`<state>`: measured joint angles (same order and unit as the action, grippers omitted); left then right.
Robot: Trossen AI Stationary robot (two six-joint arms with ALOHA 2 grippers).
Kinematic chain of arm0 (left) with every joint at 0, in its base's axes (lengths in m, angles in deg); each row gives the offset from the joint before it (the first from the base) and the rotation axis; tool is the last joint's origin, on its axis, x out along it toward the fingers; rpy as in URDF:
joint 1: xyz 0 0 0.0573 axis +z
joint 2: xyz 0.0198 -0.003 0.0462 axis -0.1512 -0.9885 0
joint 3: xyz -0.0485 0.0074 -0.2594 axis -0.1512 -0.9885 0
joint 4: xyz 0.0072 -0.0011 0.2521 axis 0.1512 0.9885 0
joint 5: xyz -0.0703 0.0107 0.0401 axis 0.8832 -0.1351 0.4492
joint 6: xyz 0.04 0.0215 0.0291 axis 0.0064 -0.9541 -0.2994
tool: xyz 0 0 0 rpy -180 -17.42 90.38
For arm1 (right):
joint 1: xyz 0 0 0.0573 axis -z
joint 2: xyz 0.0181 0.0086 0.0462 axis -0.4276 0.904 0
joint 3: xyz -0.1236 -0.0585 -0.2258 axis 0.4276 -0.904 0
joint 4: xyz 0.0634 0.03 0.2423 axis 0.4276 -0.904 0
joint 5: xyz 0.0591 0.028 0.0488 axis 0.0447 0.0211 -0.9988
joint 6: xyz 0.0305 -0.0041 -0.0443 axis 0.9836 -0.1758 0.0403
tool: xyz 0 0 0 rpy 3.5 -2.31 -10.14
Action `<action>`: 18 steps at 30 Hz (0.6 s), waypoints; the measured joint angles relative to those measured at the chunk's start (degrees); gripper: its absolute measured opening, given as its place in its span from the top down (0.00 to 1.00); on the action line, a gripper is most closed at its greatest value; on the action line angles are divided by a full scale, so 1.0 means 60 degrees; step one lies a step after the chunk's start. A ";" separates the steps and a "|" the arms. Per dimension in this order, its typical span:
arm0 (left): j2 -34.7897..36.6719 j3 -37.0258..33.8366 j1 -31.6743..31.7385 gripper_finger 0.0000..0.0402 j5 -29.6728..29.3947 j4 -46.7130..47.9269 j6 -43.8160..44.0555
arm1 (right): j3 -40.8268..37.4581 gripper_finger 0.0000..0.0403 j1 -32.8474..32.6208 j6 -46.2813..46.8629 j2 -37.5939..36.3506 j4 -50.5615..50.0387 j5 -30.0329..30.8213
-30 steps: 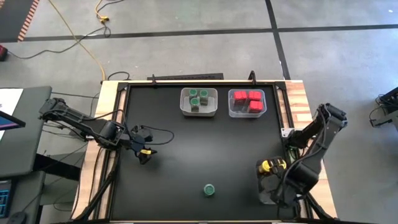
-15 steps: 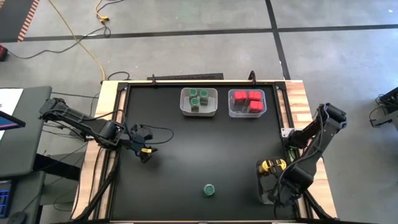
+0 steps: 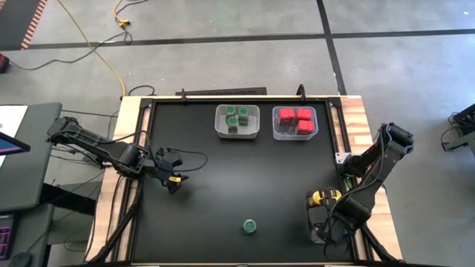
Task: Sort spices by type
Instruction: Put the yellow seasoning bottle into the black bin
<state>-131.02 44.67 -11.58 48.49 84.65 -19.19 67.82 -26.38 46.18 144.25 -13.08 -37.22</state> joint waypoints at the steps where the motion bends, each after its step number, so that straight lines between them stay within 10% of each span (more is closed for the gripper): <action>1: 0.0000 0.0000 -0.0001 0.26 0.0000 0.0000 0.0000 | 0.0000 0.37 0.0010 0.0003 -0.0002 0.0018 0.0000; 18: 0.0000 0.0000 -0.0001 0.26 0.0004 0.0004 -0.0321 | 0.0004 0.37 0.0393 0.2361 -0.0002 0.0350 -0.0240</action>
<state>-131.02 44.67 -11.58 48.51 84.67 -21.12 67.84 -24.03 60.35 144.24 -10.98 -38.66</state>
